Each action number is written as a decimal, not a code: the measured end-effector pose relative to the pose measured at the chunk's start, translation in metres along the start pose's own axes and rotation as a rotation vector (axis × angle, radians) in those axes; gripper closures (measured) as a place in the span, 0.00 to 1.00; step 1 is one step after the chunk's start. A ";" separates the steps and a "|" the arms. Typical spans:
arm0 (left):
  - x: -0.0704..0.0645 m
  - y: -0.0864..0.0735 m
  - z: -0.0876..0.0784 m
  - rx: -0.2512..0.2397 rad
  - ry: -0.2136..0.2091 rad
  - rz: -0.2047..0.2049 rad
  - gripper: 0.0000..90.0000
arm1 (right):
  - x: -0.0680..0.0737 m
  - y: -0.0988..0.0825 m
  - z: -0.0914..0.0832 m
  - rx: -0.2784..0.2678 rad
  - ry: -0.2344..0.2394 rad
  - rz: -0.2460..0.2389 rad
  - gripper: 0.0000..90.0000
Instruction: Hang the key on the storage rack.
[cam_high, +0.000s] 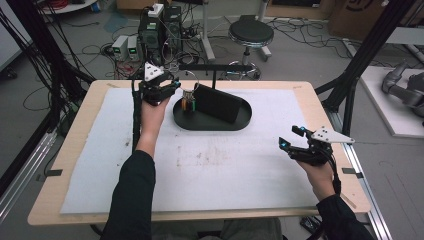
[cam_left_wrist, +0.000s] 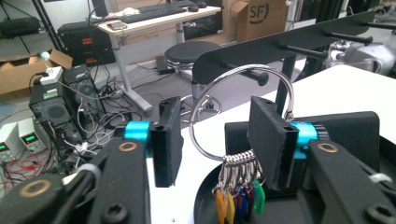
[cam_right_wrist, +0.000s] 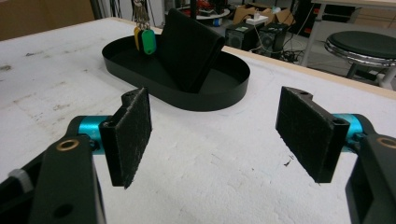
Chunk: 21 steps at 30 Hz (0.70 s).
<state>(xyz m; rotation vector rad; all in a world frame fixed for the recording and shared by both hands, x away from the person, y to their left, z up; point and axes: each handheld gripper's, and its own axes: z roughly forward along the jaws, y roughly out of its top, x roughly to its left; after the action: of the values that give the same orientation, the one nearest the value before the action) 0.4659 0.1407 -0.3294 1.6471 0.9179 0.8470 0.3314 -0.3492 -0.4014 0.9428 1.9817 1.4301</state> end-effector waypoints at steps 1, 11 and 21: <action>-0.001 0.000 -0.002 -0.008 0.001 0.000 0.57 | 0.000 0.000 0.000 0.001 0.000 0.002 0.30; 0.000 -0.014 -0.033 -0.025 -0.030 -0.035 0.50 | -0.003 0.000 0.000 -0.003 -0.010 0.008 0.30; -0.014 -0.035 -0.085 -0.075 -0.089 -0.018 0.43 | -0.003 0.000 0.001 -0.004 -0.013 0.010 0.30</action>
<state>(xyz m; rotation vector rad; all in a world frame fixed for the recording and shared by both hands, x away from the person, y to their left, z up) 0.3799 0.1716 -0.3455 1.5967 0.8291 0.7804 0.3342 -0.3511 -0.4016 0.9591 1.9664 1.4293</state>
